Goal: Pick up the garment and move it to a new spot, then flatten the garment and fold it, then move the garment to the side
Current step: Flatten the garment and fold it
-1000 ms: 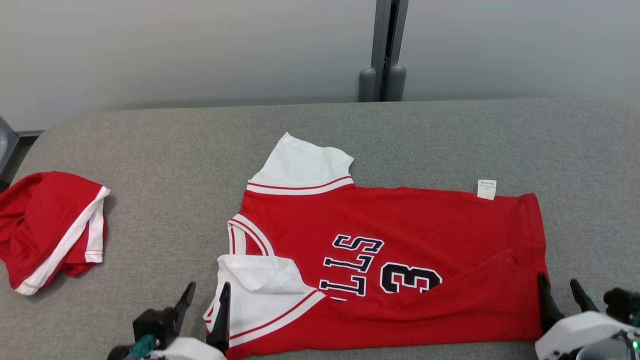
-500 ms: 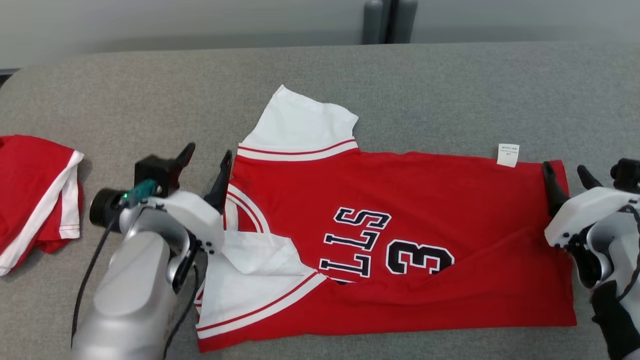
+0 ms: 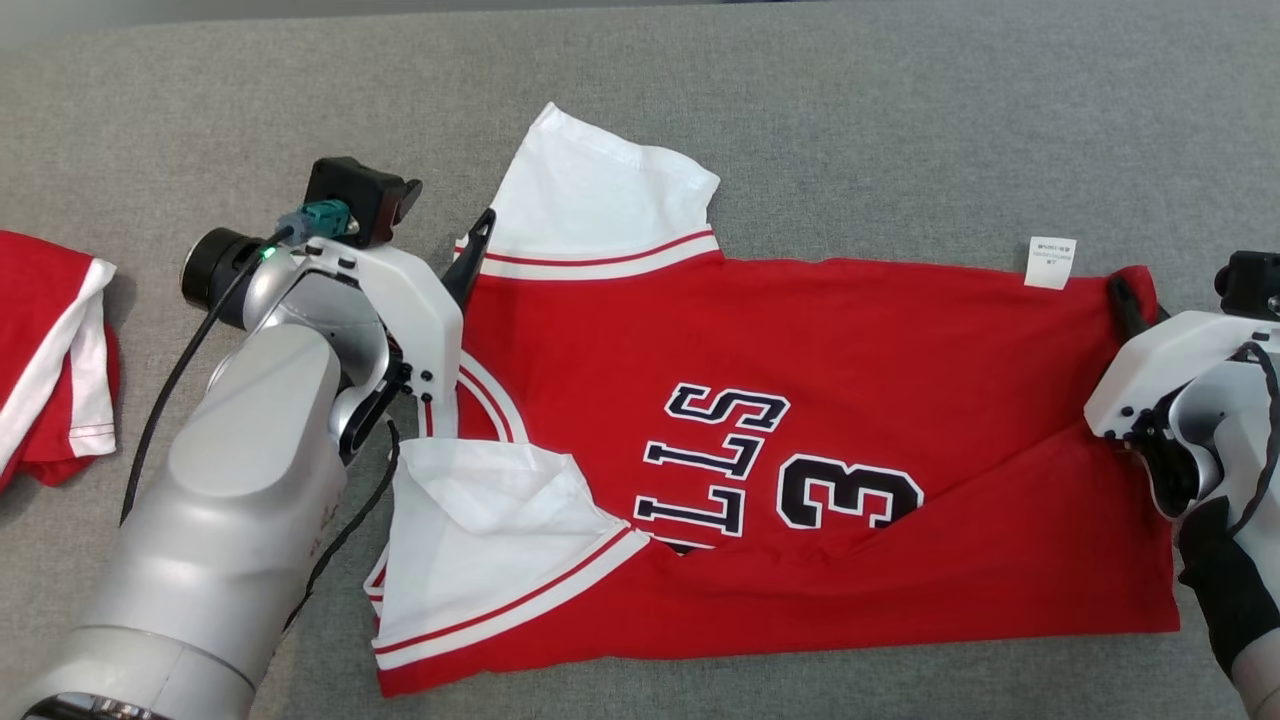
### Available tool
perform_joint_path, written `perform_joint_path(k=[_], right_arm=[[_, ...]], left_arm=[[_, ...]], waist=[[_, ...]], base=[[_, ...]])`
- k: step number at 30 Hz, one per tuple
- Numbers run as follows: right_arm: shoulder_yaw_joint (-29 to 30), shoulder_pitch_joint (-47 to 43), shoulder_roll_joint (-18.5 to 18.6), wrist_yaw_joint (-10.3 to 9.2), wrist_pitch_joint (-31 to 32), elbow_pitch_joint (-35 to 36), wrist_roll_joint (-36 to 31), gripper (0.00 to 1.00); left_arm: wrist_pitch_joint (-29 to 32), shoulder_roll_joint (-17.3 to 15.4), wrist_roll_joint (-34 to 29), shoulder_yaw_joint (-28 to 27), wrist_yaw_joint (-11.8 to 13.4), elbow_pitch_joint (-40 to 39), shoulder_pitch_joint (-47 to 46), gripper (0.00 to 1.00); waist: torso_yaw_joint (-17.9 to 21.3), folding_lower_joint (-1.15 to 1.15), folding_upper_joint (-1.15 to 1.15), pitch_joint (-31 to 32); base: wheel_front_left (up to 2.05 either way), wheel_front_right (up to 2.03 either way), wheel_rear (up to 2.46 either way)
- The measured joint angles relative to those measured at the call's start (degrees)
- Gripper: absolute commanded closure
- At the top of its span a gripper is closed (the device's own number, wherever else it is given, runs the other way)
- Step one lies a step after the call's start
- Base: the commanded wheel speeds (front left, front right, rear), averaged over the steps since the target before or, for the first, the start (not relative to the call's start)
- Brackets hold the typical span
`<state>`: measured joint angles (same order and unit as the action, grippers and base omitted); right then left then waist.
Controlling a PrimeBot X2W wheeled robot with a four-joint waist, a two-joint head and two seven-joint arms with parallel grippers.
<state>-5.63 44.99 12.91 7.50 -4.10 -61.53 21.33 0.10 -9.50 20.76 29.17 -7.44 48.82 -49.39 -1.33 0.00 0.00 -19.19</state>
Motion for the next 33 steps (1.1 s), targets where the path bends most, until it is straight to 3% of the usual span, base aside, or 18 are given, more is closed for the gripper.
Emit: perform_joint_path(k=[13, 24, 27, 31, 32, 33], right_arm=[[-4.81, 3.43, -1.25, 0.00, -4.33, 0.58, 1.48, 1.00], [-10.67, 6.15, -3.47, 0.01, -5.61, 3.08, 4.53, 1.00], [-12.92, 6.78, -3.92, 0.01, -6.03, 3.76, 5.76, 1.00], [-14.56, 7.30, -3.82, 0.01, -6.39, 4.74, 7.32, 1.00], [-14.92, 7.37, -3.66, 0.02, -6.49, 4.98, 7.70, 1.00], [-15.17, 7.51, -3.48, 0.02, -6.54, 5.11, 8.08, 1.00]], left_arm=[[5.38, 1.63, 8.69, 6.80, 0.00, 8.14, -12.44, 0.00], [8.38, 1.92, 11.33, 5.73, 0.04, 18.52, -20.67, 0.00], [6.65, 1.00, 11.27, 5.66, 1.52, 20.83, -21.60, 0.00], [5.56, 0.44, 11.34, 5.57, 1.70, 22.14, -21.93, 0.00], [5.28, 0.53, 11.52, 5.47, 1.67, 22.28, -22.14, 0.05], [4.88, 0.67, 11.90, 5.19, 1.51, 22.38, -22.46, 0.44]], waist=[[3.16, 0.00, 0.00, -5.00], [8.49, 0.00, 0.00, -9.00], [10.10, 0.00, 0.00, -10.07], [10.96, 0.00, 0.00, -11.12], [11.03, 0.00, 0.00, -11.38], [11.06, 0.00, 0.00, -11.62]], base=[[0.00, 0.00, 0.00], [0.00, 0.00, 0.00], [0.00, 0.00, 0.00], [0.00, 0.00, 0.00], [0.00, 0.00, 0.00], [0.00, 0.00, 0.00]])
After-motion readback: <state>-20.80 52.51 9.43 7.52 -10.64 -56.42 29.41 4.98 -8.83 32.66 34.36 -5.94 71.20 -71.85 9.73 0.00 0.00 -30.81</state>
